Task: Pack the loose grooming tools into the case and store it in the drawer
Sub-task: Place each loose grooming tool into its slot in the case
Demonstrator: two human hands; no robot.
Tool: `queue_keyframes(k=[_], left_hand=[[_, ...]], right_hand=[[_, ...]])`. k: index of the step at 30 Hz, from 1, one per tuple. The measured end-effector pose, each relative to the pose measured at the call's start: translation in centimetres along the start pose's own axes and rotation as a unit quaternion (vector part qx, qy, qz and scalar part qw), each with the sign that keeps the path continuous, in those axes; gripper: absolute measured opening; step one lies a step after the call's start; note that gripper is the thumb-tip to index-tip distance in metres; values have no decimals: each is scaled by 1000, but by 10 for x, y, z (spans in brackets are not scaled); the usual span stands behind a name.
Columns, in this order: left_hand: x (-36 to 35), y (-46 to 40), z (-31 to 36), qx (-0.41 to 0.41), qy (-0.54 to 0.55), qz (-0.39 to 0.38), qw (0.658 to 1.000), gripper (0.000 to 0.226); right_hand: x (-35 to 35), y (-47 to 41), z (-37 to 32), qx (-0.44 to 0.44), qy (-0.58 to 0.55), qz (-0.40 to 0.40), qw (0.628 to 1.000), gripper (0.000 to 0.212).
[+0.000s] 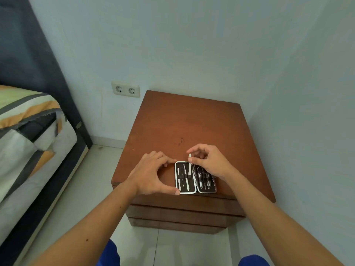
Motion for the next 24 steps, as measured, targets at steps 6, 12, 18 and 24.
queue_keyframes(k=[6, 12, 18, 24], left_hand=[[0, 0, 0, 0, 0, 2, 1000, 103], [0, 0, 0, -1, -1, 6, 1000, 102], [0, 0, 0, -3, -1, 7, 1000, 102], [0, 0, 1, -3, -3, 7, 1000, 101]], right_hand=[[2, 4, -1, 20, 116, 4, 993, 26], [-4, 13, -6, 37, 181, -11, 983, 33], [-7, 20, -3, 47, 203, 2, 978, 42], [-6, 25, -6, 64, 199, 14, 978, 42]])
Point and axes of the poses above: each hand's wrist, its own y-axis away from the middle knuckle, its own x-axis out of the back of the hand, z = x × y, the point moved 7 cm from there along -y, towards the middle knuckle, and after that the axes turned 12 degrees about -y, right-handed, at the moved point
